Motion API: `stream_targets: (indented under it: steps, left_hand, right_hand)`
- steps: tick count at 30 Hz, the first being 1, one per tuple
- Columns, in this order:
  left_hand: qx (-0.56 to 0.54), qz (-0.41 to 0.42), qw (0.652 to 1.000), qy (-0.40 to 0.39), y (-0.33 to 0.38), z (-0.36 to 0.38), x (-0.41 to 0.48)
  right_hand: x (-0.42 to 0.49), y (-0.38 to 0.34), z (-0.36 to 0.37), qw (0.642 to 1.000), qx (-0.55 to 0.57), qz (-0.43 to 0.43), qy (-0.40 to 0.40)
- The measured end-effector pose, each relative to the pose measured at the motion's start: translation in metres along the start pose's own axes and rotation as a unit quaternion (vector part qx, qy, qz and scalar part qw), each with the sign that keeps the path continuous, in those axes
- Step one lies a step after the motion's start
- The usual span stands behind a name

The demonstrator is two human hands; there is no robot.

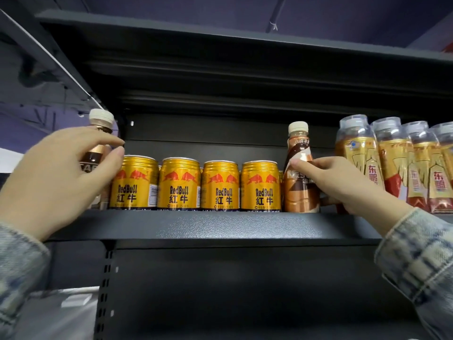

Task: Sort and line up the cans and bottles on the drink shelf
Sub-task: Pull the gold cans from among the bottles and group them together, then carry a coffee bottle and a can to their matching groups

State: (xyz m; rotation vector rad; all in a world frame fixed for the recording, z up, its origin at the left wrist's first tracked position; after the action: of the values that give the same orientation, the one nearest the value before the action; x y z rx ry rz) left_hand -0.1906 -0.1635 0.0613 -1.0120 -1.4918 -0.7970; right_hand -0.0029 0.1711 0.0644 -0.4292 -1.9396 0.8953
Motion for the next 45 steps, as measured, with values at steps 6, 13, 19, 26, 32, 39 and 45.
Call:
stream_targets:
  steps: [6,13,19,26,32,39,45]
  left_hand:
    - [0.036,-0.003,0.999,-0.014,0.031,-0.003,-0.004]
    - [-0.043,-0.211,0.975,0.049,0.000,-0.007,-0.013]
    - [-0.122,-0.321,0.937,-0.072,-0.024,0.008,-0.010]
    - [-0.146,-0.290,0.940,-0.104,-0.034,0.012,-0.009]
    - [-0.091,-0.210,0.970,0.080,-0.010,-0.009,0.000]
    - [-0.246,-0.155,0.955,0.066,0.074,-0.028,0.038]
    - [-0.401,-0.166,0.901,-0.028,0.155,0.032,0.033]
  right_hand:
    - [-0.007,-0.007,0.006,0.998,-0.041,-0.023,0.032]
    - [-0.028,-0.033,0.003,0.965,-0.080,-0.156,0.195]
    - [-0.075,-0.081,0.052,0.918,-0.079,-0.335,0.198]
    - [-0.098,-0.090,0.117,0.889,-0.187,-0.403,0.115]
    - [-0.093,-0.093,0.143,0.937,-0.074,-0.342,0.007]
    - [-0.106,-0.090,0.139,0.945,0.208,-0.170,-0.185]
    - [-0.127,-0.030,0.086,0.930,0.273,-0.006,-0.247]
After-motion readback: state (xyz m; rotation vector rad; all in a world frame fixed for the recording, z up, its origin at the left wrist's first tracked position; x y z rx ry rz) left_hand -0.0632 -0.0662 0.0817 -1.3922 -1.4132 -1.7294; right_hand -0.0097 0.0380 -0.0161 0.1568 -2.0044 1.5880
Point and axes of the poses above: each hand's wrist, its own x-axis towards the middle knuckle, its own z-axis out of the palm, y = z × x, the point moved 4 cm from there along x, towards the middle knuckle, and after that the axes turned 5 degrees about z, right-handed, at the moved point
